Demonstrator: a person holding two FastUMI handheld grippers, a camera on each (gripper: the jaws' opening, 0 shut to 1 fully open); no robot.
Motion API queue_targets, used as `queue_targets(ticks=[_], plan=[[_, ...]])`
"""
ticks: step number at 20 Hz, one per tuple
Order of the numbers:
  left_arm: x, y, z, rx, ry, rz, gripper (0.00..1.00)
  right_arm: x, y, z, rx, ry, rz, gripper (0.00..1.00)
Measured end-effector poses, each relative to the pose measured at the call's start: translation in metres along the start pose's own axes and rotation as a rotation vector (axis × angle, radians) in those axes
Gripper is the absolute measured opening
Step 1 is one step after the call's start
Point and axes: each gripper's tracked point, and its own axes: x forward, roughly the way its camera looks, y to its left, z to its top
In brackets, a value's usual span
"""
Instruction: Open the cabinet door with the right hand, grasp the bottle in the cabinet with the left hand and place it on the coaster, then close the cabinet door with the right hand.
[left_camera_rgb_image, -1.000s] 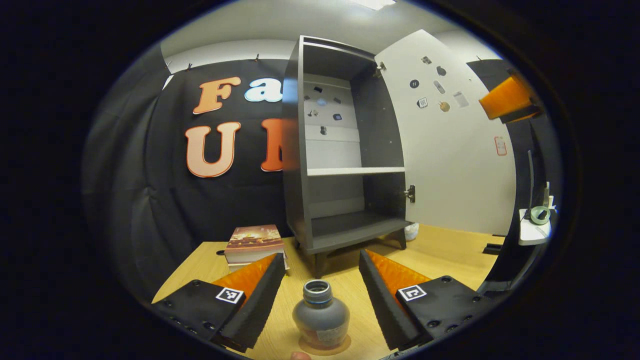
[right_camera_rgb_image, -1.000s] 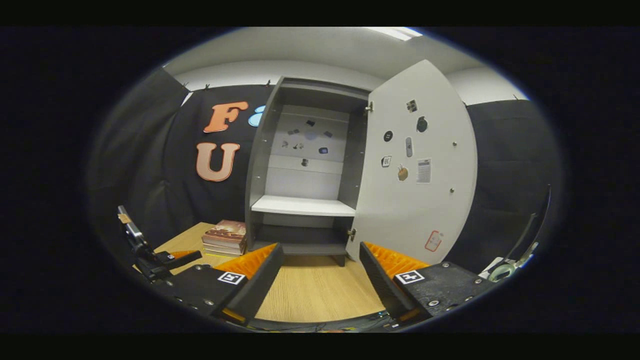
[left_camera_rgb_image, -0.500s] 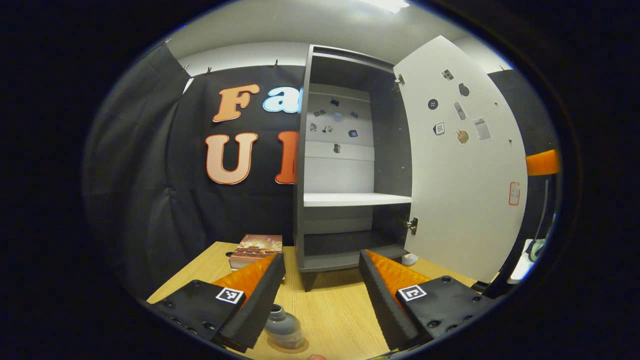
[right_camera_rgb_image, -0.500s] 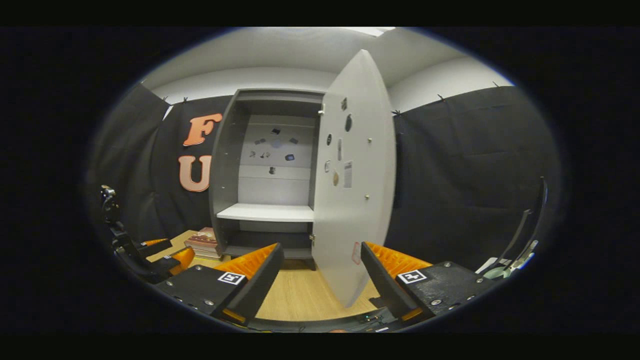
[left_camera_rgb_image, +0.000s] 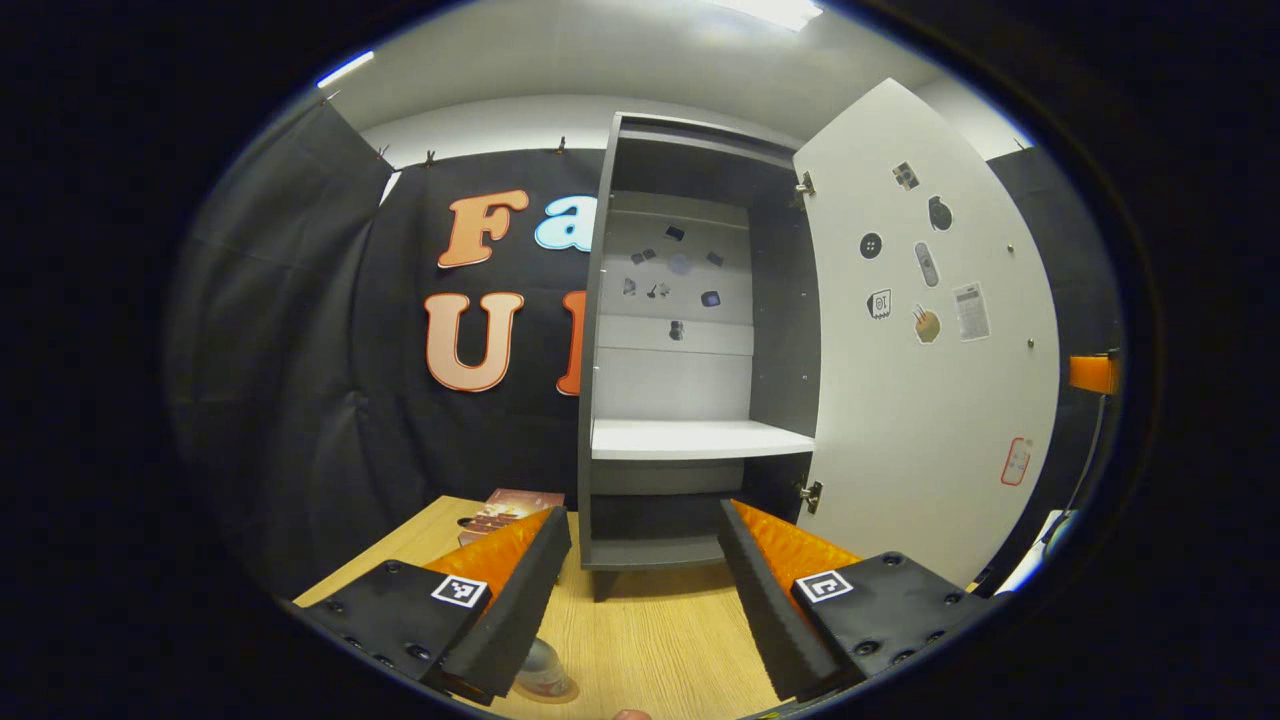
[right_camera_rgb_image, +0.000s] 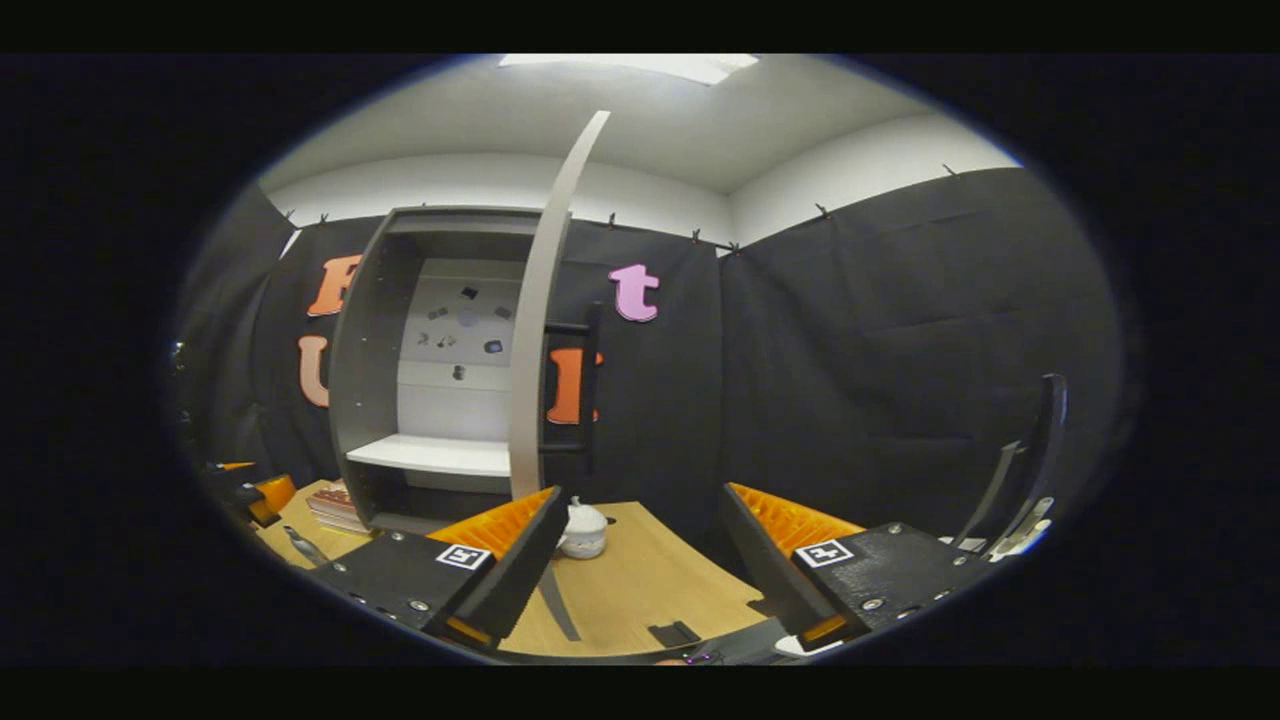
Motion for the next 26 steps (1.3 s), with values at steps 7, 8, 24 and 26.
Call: queue_targets(ticks=[7,8,24,26], plan=[[-0.001,0.007,0.016,0.034,-0.022,0.022,0.96,0.017,0.014,0.026,0.036,-0.075,0.105,0.95],[-0.002,0.010,0.015,0.031,-0.017,0.030,0.96,0.018,0.012,0.027,0.031,-0.079,0.103,0.94],[-0.010,0.083,0.029,-0.028,-0.011,0.156,0.96,0.009,0.136,0.031,0.105,-0.029,0.457,0.87],[-0.003,0.095,0.030,-0.024,-0.017,0.153,0.96,0.013,0.160,0.028,0.103,-0.023,0.474,0.88]])
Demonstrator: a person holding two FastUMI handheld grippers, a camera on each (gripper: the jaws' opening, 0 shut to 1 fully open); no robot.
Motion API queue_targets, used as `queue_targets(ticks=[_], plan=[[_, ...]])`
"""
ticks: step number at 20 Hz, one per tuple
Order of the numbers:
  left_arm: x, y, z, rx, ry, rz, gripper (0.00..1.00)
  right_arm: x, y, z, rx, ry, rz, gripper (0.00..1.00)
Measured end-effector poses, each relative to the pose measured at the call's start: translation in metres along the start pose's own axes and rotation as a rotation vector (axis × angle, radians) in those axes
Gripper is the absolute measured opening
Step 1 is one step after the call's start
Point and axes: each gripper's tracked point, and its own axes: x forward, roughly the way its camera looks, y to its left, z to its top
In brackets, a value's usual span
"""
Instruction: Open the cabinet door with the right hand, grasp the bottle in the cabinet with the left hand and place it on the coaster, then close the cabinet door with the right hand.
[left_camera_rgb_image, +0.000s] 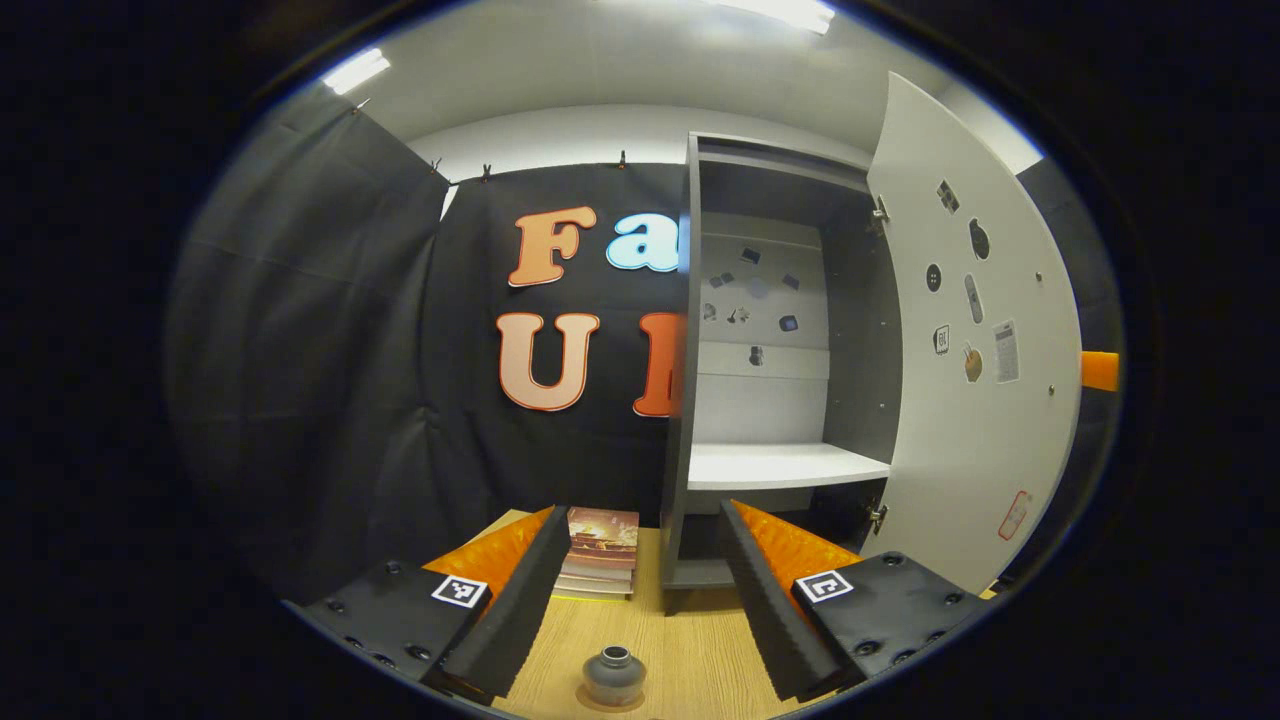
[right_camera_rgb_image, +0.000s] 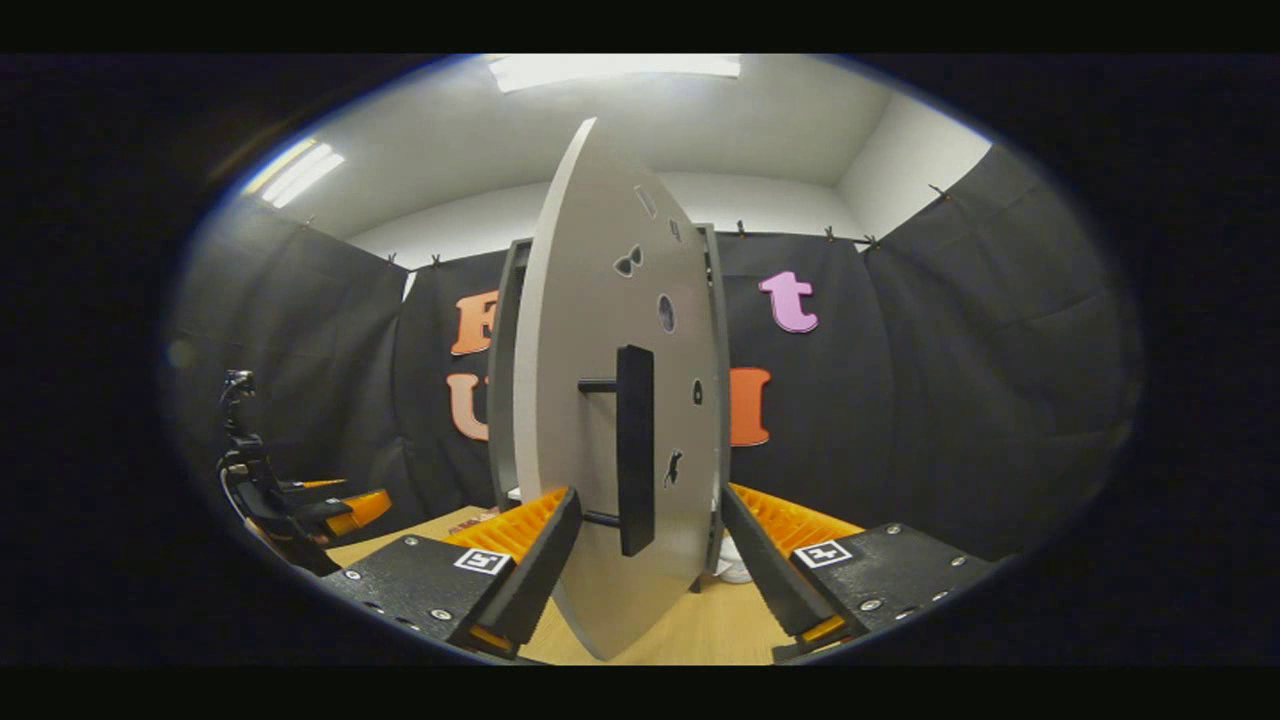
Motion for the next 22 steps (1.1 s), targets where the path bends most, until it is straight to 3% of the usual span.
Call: queue_targets(ticks=[1,2,3,4,5,6,8,10,12,13,17,22], plan=[[0.004,0.006,-0.001,0.003,0.001,-0.004,0.96,0.010,0.011,-0.005,-0.012,0.009,-0.008,0.96],[0.010,0.012,-0.002,0.004,0.002,-0.012,0.96,0.016,0.021,-0.005,-0.021,0.010,-0.002,0.87],[0.015,0.018,-0.002,0.005,0.001,-0.023,0.96,0.029,0.032,-0.004,-0.022,0.001,0.002,0.85],[0.022,0.023,-0.002,0.009,0.001,-0.037,0.96,0.037,0.044,-0.004,-0.027,0.005,0.003,0.91],[0.016,0.040,0.000,0.015,0.003,-0.047,0.97,0.047,0.059,-0.003,-0.031,0.007,0.010,0.72],[0.022,0.047,-0.002,0.020,0.006,-0.058,0.96,0.056,0.071,-0.005,-0.038,0.013,0.012,0.81],[0.037,0.061,0.000,0.019,-0.002,-0.084,0.96,0.079,0.099,-0.008,-0.053,0.012,0.009,0.74],[0.051,0.074,0.000,0.022,-0.004,-0.109,0.96,0.105,0.122,-0.010,-0.083,0.003,-0.006,0.62],[0.065,0.087,-0.001,0.021,-0.006,-0.136,0.96,0.130,0.144,-0.014,-0.111,-0.001,-0.022,0.64],[0.071,0.093,-0.001,0.022,-0.002,-0.148,0.95,0.142,0.152,-0.016,-0.114,0.001,-0.035,0.60],[0.092,0.113,-0.003,0.010,0.012,-0.170,0.95,0.167,0.159,-0.022,-0.057,0.013,-0.062,0.56],[0.113,0.113,-0.013,-0.027,0.021,-0.134,0.96,0.190,0.164,-0.031,0.061,0.034,-0.001,0.55]])
